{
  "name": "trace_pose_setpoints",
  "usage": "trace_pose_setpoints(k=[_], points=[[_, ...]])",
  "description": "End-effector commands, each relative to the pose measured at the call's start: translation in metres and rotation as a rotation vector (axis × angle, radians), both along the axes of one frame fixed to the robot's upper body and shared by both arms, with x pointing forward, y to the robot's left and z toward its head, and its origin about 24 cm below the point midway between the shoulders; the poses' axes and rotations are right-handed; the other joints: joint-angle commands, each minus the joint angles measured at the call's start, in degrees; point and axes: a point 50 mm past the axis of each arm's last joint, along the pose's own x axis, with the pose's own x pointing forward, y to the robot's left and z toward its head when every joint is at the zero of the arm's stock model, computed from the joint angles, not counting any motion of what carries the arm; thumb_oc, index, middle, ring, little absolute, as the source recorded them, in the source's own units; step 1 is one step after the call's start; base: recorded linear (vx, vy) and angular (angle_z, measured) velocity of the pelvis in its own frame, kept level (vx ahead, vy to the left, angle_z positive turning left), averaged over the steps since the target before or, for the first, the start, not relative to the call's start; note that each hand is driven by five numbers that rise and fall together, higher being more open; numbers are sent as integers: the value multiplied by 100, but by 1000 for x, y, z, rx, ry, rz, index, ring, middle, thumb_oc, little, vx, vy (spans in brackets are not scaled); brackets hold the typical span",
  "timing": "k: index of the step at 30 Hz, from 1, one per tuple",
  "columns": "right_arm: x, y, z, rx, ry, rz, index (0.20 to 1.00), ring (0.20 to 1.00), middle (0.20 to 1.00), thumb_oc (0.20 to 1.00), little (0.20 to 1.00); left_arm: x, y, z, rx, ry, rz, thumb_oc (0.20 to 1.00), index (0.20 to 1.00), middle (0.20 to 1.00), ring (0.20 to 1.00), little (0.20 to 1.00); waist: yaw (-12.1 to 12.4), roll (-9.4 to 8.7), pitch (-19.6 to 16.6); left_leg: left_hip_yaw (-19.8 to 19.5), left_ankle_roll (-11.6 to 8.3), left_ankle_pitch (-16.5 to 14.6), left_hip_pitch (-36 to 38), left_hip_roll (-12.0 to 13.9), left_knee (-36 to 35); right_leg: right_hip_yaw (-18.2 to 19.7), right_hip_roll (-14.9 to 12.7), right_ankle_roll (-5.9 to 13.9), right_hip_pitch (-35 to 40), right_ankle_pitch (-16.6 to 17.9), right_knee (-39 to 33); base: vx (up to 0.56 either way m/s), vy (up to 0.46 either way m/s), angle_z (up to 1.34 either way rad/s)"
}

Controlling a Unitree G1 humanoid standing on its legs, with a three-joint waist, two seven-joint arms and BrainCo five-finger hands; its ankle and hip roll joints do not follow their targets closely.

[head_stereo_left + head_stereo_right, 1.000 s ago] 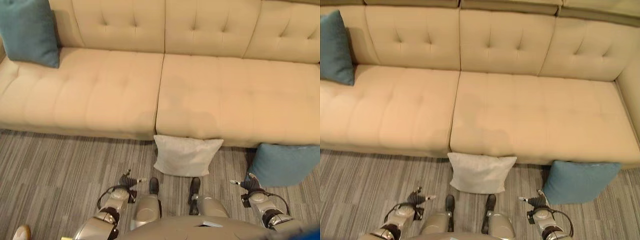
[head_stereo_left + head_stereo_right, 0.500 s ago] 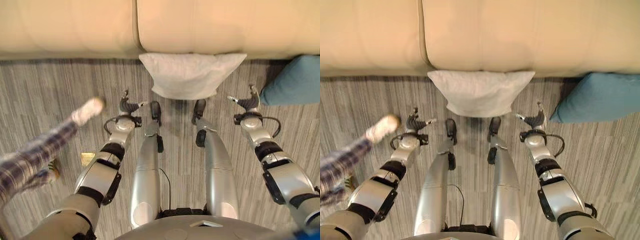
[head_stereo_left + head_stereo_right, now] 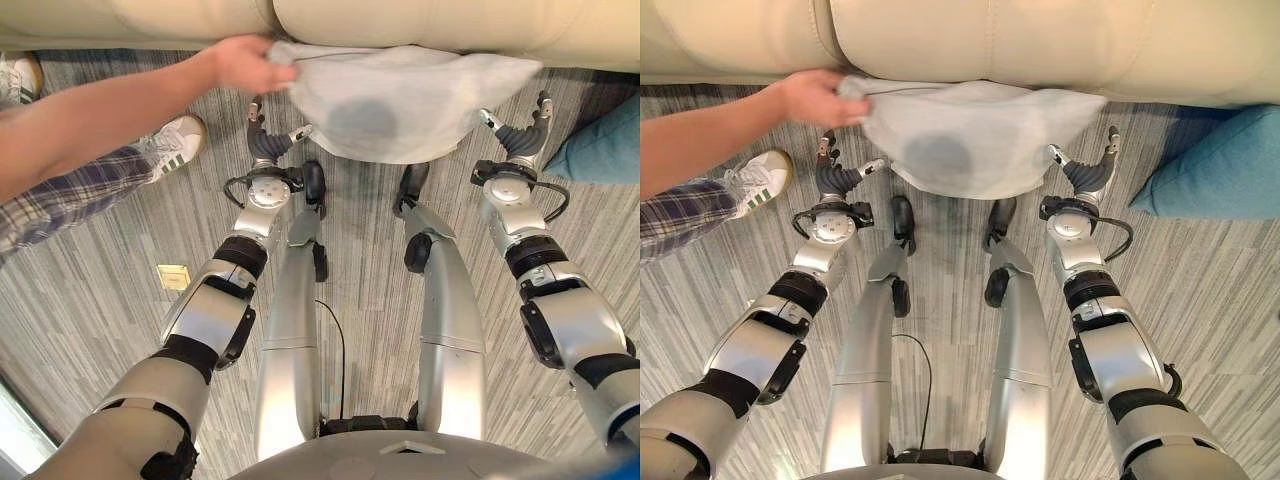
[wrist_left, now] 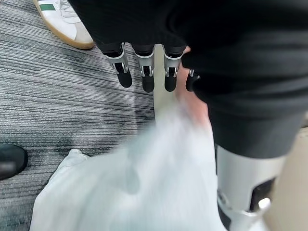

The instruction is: Pick up all the scattered cushions and arrange them neatly on the sofa.

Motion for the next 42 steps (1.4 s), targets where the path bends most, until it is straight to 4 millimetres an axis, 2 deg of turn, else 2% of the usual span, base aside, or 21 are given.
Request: trace_pose_setpoints(k=[1,5,10,14,18,19,21,26,27,28,29,30,31,32,33,34,36,40,42], points=[[-13,0,-35,3,65,1,1000,1000,1000,1000,1000,-12,14,-31,-19,67,53,1000,1000,1000,1000,1000,-55,28,-774,-331,-187,-334,-256,59,82,339,-34,934,53,217,-312,0,0,0],[-13,3,-36,-16,69,15,1000,1000,1000,1000,1000,-10,7,-23,-10,36,34,1000,1000,1000,1000,1000,-62,23,-856,-337,-180,-294,-443,29,76,356,-33,951,-132,226,-278,12,5,2],[-20,0,-54,-21,121,23,1000,1000,1000,1000,1000,-14,0,-37,0,83,7,1000,1000,1000,1000,1000,-51,4,-1064,-357,-209,-208,-375,-17,-150,334,-7,984,-87,291,-433,-1,6,4],[-24,-2,-63,-12,150,25,1000,1000,1000,1000,1000,-17,-1,-46,-2,111,-2,1000,1000,1000,1000,1000,-45,5,-1095,-365,-238,-148,-231,-5,-310,316,2,1000,42,335,-556,-8,-4,0],[-34,-3,-87,-16,236,51,1000,1000,1000,1000,1000,-28,-6,-72,-5,190,-29,1000,1000,1000,1000,1000,-6,-26,-1086,-384,-315,-38,256,-2,-605,236,11,1029,503,407,-781,-45,-17,2],[-35,-4,-87,-16,237,51,1000,1000,1000,1000,1000,-28,-6,-72,-5,191,-30,1000,1000,1000,1000,1000,-4,-25,-1076,-386,-316,-32,283,-1,-621,232,13,1029,530,412,-795,-55,-25,3],[-47,-6,-110,-5,314,67,1000,1000,1000,1000,1000,-39,-7,-93,-4,256,-52,1000,1000,1000,1000,1000,36,-50,-1013,-410,-386,51,826,14,-909,153,0,1044,1053,461,-996,-70,-41,3],[-75,-11,-152,15,464,87,1000,1000,1000,1000,1000,-63,-1,-134,16,393,-72,1000,1000,1000,1000,1000,114,-87,-858,-393,-479,148,2024,-74,-1464,-28,-25,1070,2181,554,-1495,-51,-32,6],[-91,-16,-171,21,541,90,1000,1000,1000,1000,1000,-77,5,-151,33,457,-75,1000,1000,1000,1000,1000,146,-122,-849,-369,-504,159,2525,-105,-1651,-117,0,1089,2694,589,-1727,-21,-33,4],[-92,-16,-171,22,542,90,1000,1000,1000,1000,1000,-78,5,-152,33,458,-75,1000,1000,1000,1000,1000,147,-120,-823,-372,-505,165,2571,-102,-1672,-123,6,1089,2742,595,-1748,-66,17,7],[-107,-18,-189,20,621,102,1000,1000,1000,1000,1000,-92,11,-169,50,520,-82,1000,1000,1000,1000,1000,155,-150,-796,-340,-465,320,2919,-156,-1754,-208,-10,1046,3152,791,-1999,-41,39,11],[-119,-20,-200,26,669,104,1000,1000,1000,1000,1000,-103,15,-180,58,566,-83,1000,1000,1000,1000,1000,175,-158,-760,-330,-467,312,3282,-170,-1862,-259,20,1059,3562,794,-2199,23,88,10],[-146,-26,-223,28,790,106,1000,1000,1000,1000,1000,-134,26,-209,64,695,-75,1000,1000,1000,1000,1000,210,-191,-741,-254,-445,285,4052,-187,-2075,-320,77,1090,4370,833,-2517,117,70,4],[-156,-27,-232,25,838,107,1000,1000,1000,1000,1000,-145,28,-219,57,745,-70,1000,1000,1000,1000,1000,219,-206,-777,-245,-433,268,4274,-196,-2157,-336,105,1099,4612,835,-2643,94,64,-2],[-156,-27,-232,25,838,107,1000,1000,1000,1000,1000,-145,28,-219,57,745,-70,1000,1000,1000,1000,1000,220,-205,-764,-245,-434,270,4293,-195,-2165,-338,107,1099,4631,837,-2650,148,59,-5],[-175,-32,-245,32,920,105,1000,1000,1000,1000,1000,-166,37,-235,50,834,-44,1000,1000,1000,1000,1000,238,-230,-878,-205,-412,240,4758,-225,-2343,-356,150,1130,5176,866,-2933,149,71,-5],[-195,-36,-257,27,999,103,1000,1000,1000,1000,1000,-187,43,-249,60,911,-44,1000,1000,1000,1000,1000,249,-252,-986,-177,-366,210,5163,-230,-2500,-346,167,1167,5580,902,-3127,166,107,-6],[-224,-42,-271,51,1100,91,1000,1000,1000,1000,1000,-228,55,-270,68,1072,-18,1000,1000,1000,1000,1000,331,-274,-1230,-166,-239,95,5929,-306,-2773,-235,161,1235,6283,893,-3304,126,153,-7],[-231,-43,-275,55,1123,94,1000,1000,1000,1000,1000,-240,60,-275,86,1114,-18,1000,1000,1000,1000,1000,349,-233,-1277,-163,-163,87,6188,-316,-2896,-168,135,1259,6373,852,-3146,80,162,-17]])
